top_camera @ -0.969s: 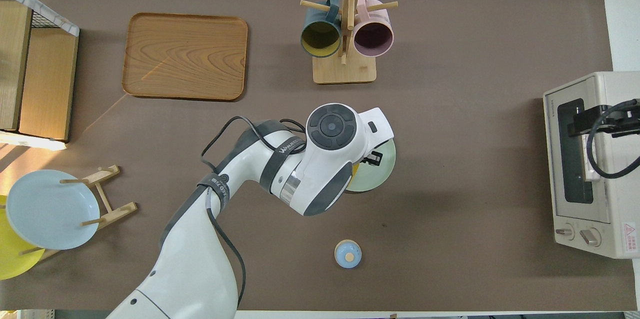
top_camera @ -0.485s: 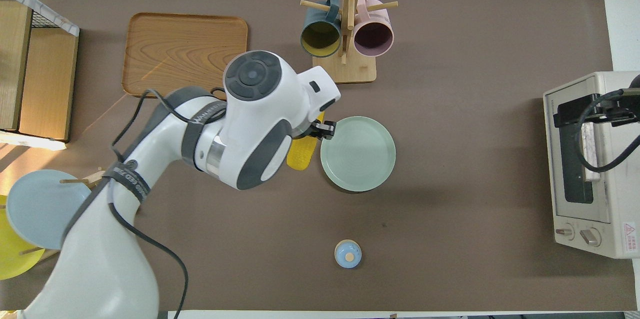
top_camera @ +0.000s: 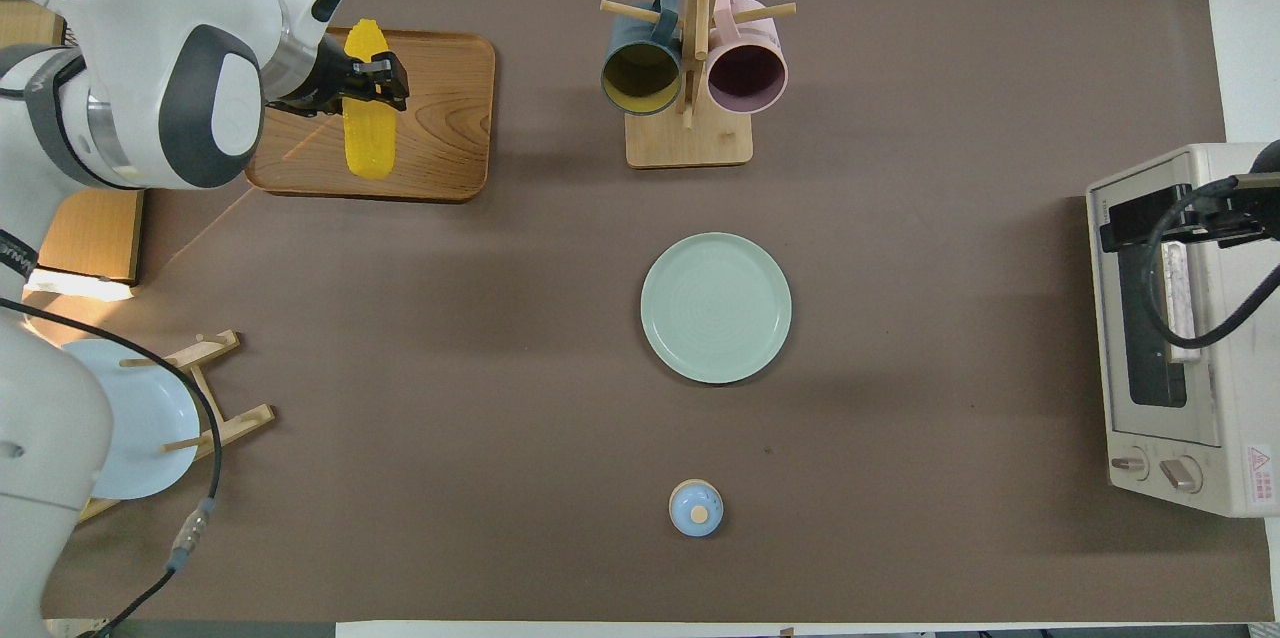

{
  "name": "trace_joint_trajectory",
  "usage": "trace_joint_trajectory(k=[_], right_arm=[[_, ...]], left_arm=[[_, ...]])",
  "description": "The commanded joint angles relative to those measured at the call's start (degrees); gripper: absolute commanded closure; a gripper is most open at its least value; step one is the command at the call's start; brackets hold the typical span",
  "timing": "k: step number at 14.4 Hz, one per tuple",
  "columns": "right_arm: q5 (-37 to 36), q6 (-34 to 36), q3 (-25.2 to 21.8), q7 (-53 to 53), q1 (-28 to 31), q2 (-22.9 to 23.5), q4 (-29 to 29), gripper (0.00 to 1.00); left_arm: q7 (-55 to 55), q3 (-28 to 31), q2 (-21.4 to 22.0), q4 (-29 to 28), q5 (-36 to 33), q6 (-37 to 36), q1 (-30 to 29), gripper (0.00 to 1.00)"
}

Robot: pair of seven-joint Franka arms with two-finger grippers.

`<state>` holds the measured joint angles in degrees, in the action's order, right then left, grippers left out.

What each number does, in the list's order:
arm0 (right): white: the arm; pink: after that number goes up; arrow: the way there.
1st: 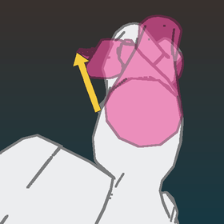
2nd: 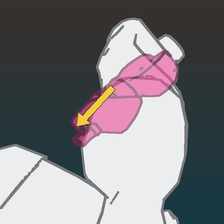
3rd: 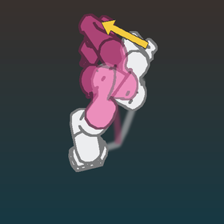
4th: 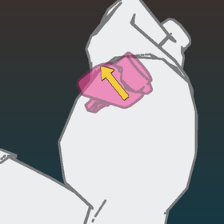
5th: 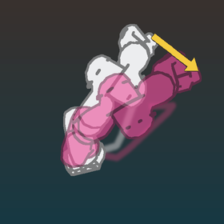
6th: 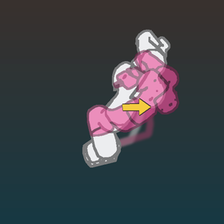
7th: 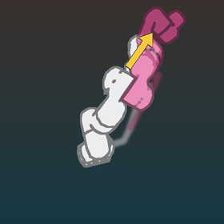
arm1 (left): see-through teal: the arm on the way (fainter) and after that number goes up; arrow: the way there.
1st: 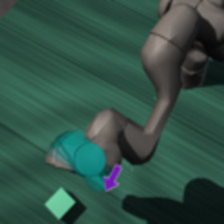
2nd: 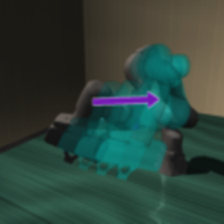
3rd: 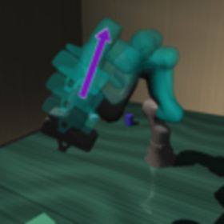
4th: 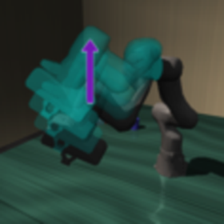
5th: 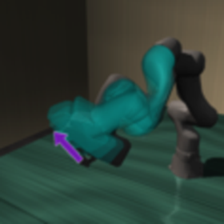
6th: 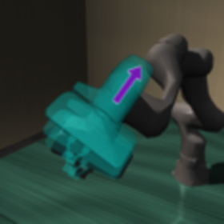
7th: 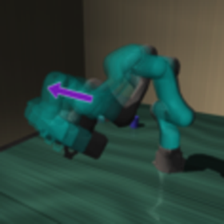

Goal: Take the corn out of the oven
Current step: 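Carry the corn with the left gripper onto the wooden tray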

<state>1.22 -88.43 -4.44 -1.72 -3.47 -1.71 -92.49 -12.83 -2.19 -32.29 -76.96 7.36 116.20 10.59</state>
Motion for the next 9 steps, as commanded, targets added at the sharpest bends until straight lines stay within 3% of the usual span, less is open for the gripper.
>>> trace_joint_trajectory(k=[1, 6, 9], right_arm=[[-0.43, 1.60, -0.14, 0.58, -0.93, 1.00, 1.88, 0.00], [-0.25, -0.33, -0.31, 0.66, 0.04, 1.09, 1.09, 0.00], [-0.26, -0.51, -0.31, 0.58, -0.05, 1.09, 1.17, 0.00]], left_arm=[[2.19, -0.62, -9.88, 11.04, -1.38, -0.29, -1.79, 1.00], [4.13, -0.44, -9.90, 6.67, -4.10, 5.15, -3.82, 1.00], [3.87, -0.44, -6.82, -2.56, -4.72, 12.80, -3.91, 1.00]])
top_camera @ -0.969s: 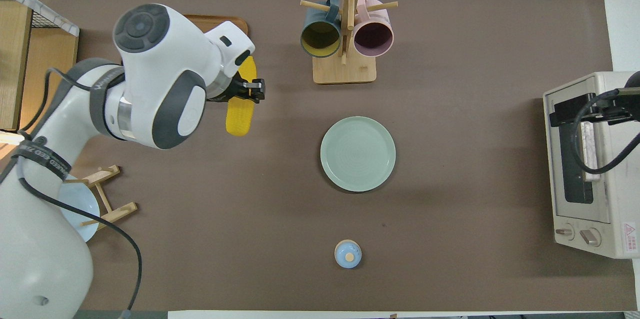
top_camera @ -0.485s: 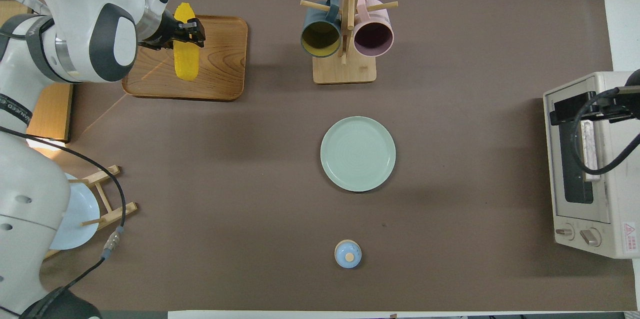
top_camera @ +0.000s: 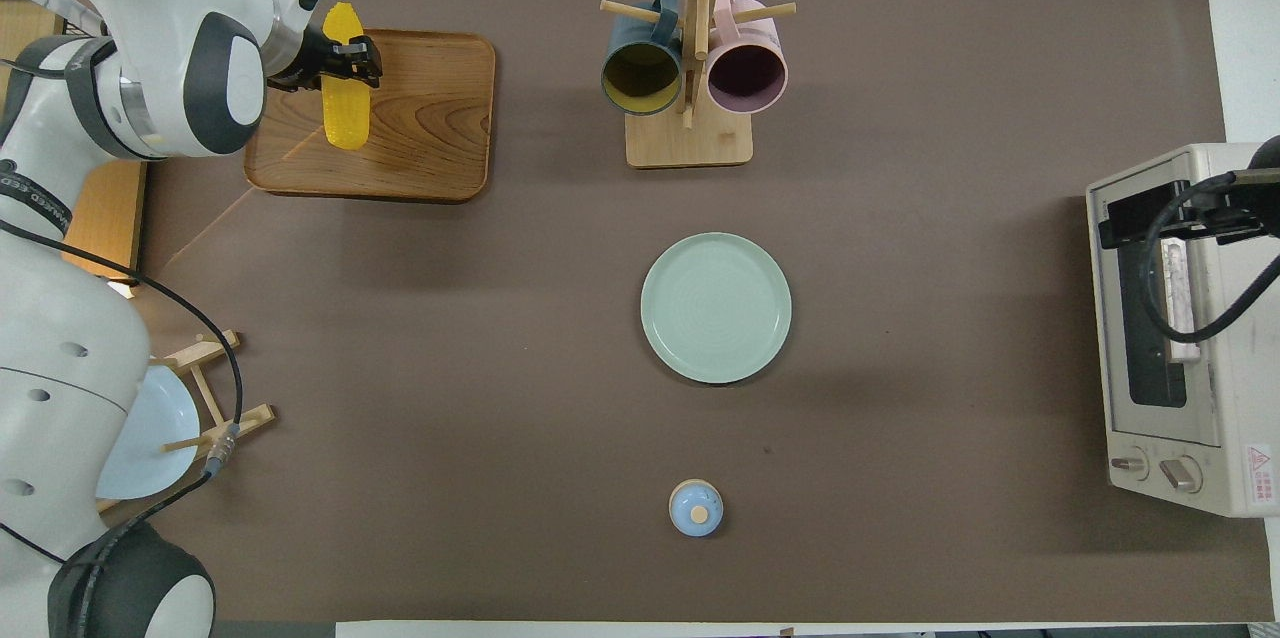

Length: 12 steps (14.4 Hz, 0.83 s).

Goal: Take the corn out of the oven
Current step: 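Carry the corn with the left gripper onto the wooden tray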

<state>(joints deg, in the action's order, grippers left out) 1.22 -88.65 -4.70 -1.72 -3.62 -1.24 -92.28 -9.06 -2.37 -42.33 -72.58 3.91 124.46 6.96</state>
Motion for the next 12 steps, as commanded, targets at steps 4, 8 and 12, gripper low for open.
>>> trace_joint_trajectory(k=[4, 8, 12], right_arm=[[-0.43, -0.21, -0.05, 0.58, 0.11, 0.62, 0.96, 0.00], [-0.52, 0.15, -0.05, 0.58, 0.02, 0.71, 1.23, 0.00], [-0.96, 0.41, -0.05, 0.58, -0.07, 0.71, 1.40, 0.00]], left_arm=[[0.45, 0.52, 3.57, -6.70, -3.01, 3.69, -0.02, 0.00], [0.89, 0.43, 8.64, -5.99, -5.05, -5.16, 0.07, 0.00], [1.24, 0.52, 19.89, -6.34, -4.79, -17.65, -0.28, 0.00]])
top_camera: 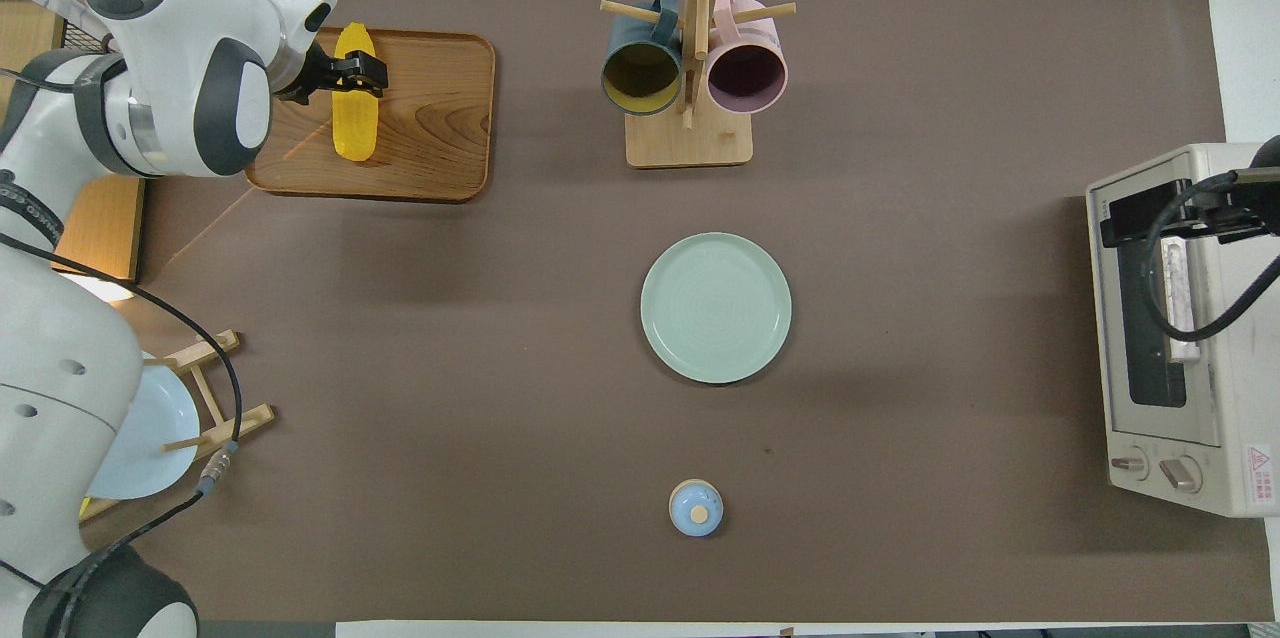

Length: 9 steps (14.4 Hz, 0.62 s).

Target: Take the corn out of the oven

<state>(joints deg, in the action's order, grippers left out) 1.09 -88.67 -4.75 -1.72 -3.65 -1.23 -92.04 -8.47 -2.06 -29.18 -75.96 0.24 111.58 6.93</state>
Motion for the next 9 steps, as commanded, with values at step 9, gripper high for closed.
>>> trace_joint_trajectory(k=[9], right_arm=[[-0.83, 0.25, 0.00, 0.58, 0.05, 0.71, 1.25, 0.00]], left_arm=[[9.70, 0.39, 28.62, -11.62, -1.29, -26.41, -4.65, 0.00]])
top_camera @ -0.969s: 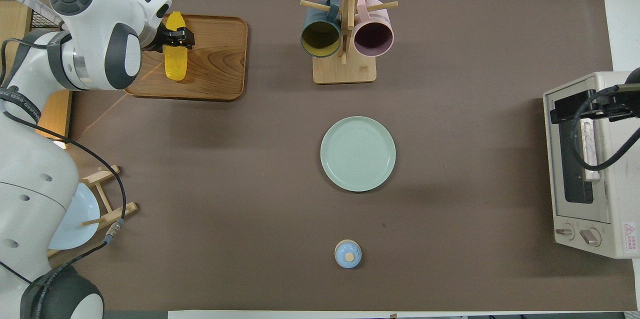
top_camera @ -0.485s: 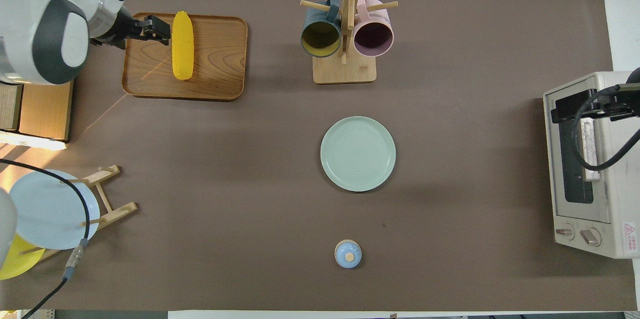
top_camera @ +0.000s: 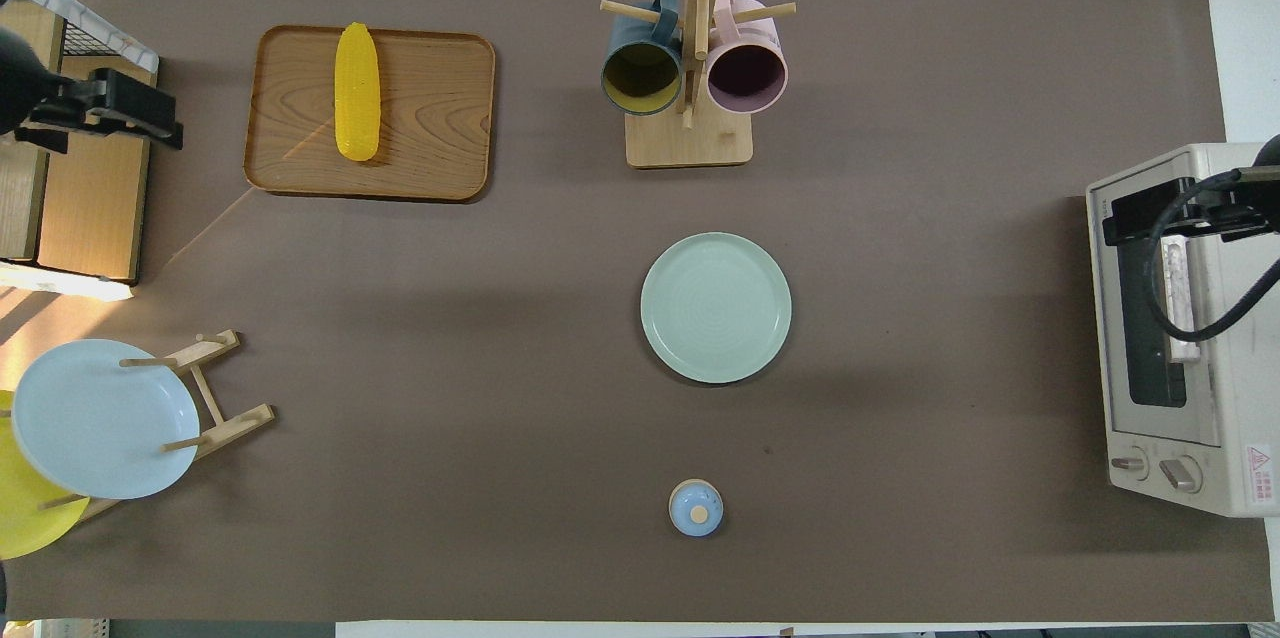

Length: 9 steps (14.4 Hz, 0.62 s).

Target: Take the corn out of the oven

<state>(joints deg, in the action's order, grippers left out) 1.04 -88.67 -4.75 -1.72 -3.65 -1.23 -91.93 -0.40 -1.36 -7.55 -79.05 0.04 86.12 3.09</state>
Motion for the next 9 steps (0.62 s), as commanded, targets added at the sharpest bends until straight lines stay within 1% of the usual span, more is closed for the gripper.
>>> trace_joint_trajectory(k=[1, 3, 5, 6, 7, 8, 9], right_arm=[[-0.77, 0.25, 0.00, 0.58, 0.04, 0.70, 1.05, 0.00], [-0.77, 0.25, 0.00, 0.58, 0.13, 0.70, 1.14, 0.00], [-0.77, 0.25, 0.00, 0.58, 0.22, 0.70, 1.14, 0.00], [-0.77, 0.25, 0.00, 0.58, 0.22, 0.70, 1.14, 0.00], [-0.77, 0.17, 0.00, 0.58, 0.22, 0.70, 1.14, 0.00], [-0.77, 0.25, 0.00, 0.58, 0.22, 0.70, 1.14, 0.00], [-0.77, 0.25, 0.00, 0.58, 0.22, 0.70, 1.14, 0.00]], left_arm=[[1.37, -0.31, 9.37, -11.97, -1.10, -0.78, -0.37, 0.00], [0.84, 0.22, 11.67, -16.20, -0.92, -0.43, 1.29, 0.00], [0.05, 0.92, 12.21, -17.62, -0.75, 1.59, 2.18, 0.00], [0.13, 1.80, 11.77, -17.37, -0.75, 3.17, 3.31, 0.00], [0.05, 4.15, 11.07, -16.58, -0.57, 4.40, 5.94, 0.00], [0.13, 5.48, 10.19, -15.09, -0.40, 4.50, 7.09, 0.00], [0.22, 5.58, 9.66, -13.95, 0.21, 4.33, 7.10, 0.00]])
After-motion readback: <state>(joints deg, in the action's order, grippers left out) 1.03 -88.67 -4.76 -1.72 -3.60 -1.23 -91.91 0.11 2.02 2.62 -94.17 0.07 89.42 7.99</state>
